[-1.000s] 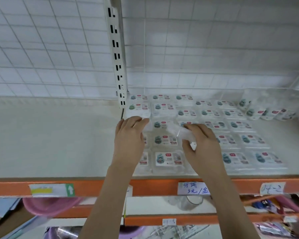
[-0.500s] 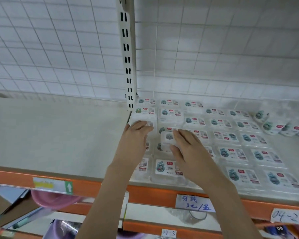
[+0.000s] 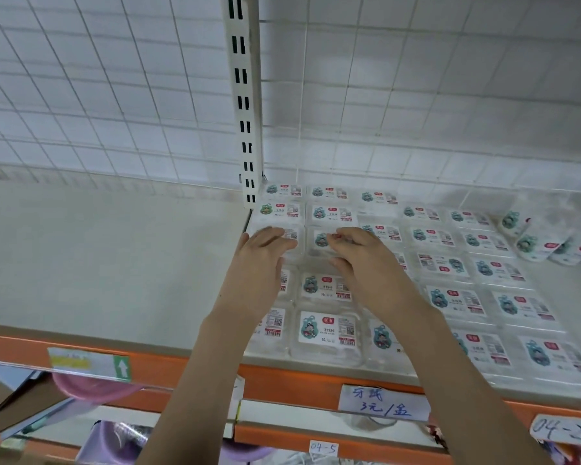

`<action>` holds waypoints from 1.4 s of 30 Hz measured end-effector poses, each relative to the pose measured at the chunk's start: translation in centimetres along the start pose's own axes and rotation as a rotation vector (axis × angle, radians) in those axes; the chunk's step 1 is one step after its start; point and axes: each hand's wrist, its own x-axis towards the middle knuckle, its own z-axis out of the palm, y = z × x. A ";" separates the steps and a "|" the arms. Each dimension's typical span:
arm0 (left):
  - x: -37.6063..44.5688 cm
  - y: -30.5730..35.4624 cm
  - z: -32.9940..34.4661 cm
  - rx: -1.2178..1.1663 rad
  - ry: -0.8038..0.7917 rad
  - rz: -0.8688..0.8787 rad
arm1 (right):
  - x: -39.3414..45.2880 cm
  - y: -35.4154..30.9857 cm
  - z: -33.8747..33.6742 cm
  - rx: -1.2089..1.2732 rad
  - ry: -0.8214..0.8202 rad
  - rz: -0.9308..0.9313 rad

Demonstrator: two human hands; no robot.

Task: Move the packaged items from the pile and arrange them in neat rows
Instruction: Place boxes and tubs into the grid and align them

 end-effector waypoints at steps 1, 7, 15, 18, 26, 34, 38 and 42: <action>0.1 0.0 -0.1 -0.003 -0.003 0.004 | 0.0 -0.1 -0.1 -0.002 0.006 -0.004; 0.4 -0.1 -0.4 -0.007 -0.028 0.019 | -0.1 -1.0 -0.6 -0.035 0.003 -0.094; -0.7 -2.4 -3.3 0.011 -0.109 0.000 | 0.5 -4.6 -1.7 -0.057 -0.115 0.046; -2.9 -6.5 -6.3 0.037 -0.115 -0.080 | 1.7 -9.6 -0.3 -0.030 -0.087 0.060; -14.2 -24.4 -20.5 0.154 0.024 -0.377 | 5.2 -29.7 10.7 0.143 -0.081 -0.014; -23.6 -38.0 -33.3 0.250 0.119 -0.640 | 10.5 -46.9 19.8 0.210 -0.196 -0.120; -25.9 -42.5 -36.3 0.272 0.178 -0.724 | 14.5 -52.1 23.2 0.199 -0.219 -0.185; -26.5 -46.9 -38.1 0.287 0.177 -0.765 | 20.0 -55.1 26.9 0.133 -0.314 -0.232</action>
